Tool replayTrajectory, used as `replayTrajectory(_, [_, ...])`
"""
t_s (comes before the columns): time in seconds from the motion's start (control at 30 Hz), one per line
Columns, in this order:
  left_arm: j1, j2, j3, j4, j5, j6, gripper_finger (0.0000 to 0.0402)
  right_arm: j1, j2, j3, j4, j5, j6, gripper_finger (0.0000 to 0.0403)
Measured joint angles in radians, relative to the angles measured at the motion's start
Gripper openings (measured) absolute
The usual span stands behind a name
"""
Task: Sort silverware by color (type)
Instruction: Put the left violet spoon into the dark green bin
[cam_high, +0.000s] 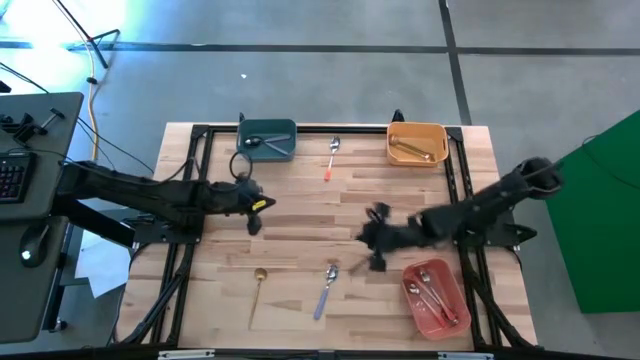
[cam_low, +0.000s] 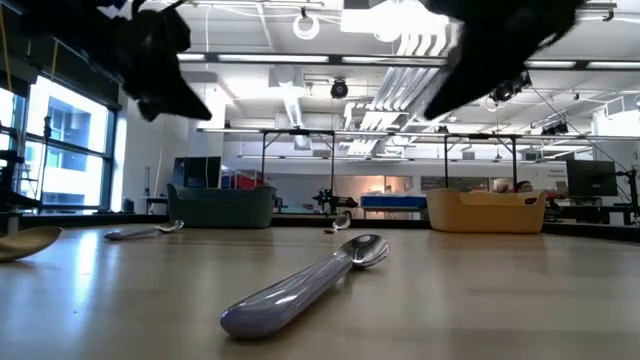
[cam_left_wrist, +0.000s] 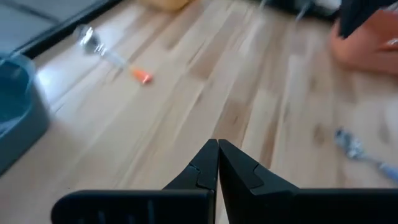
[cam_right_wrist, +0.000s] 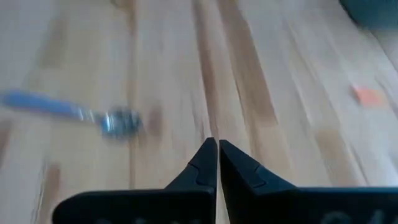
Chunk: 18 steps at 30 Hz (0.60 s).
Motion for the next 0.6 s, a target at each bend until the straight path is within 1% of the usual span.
replayTrajectory(0.07, [-0.012, -0.009, 0.000, -0.052, -0.029, -0.020, 0.0003, -0.103, 0.000, -0.079, 0.267, -0.155, -0.156, 0.0001])
replayTrajectory(0.13, [-0.023, -0.009, 0.000, -0.090, -0.044, -0.023, 0.0003, -0.197, 0.000, -0.146, 0.487, -0.281, -0.275, 0.0000])
replayTrajectory(0.23, [-0.031, 0.010, 0.000, -0.110, -0.052, -0.050, 0.0003, -0.321, 0.000, -0.198, 0.710, -0.437, -0.386, 0.0000])
replayTrajectory(0.3, [-0.031, 0.028, 0.000, -0.148, -0.056, -0.091, 0.0003, -0.392, 0.000, -0.200, 0.774, -0.499, -0.411, 0.0000])
replayTrajectory(0.43, [-0.021, 0.089, 0.000, -0.254, -0.076, -0.227, 0.0015, -0.500, 0.000, -0.201, 0.816, -0.531, -0.421, 0.0000])
replayTrajectory(0.5, [-0.015, 0.122, 0.000, -0.299, -0.078, -0.295, 0.0029, -0.529, 0.000, -0.201, 0.814, -0.532, -0.415, 0.0000])
replayTrajectory(0.6, [-0.007, 0.170, 0.000, -0.339, -0.076, -0.365, 0.0058, -0.542, 0.000, -0.201, 0.783, -0.532, -0.410, 0.0000])
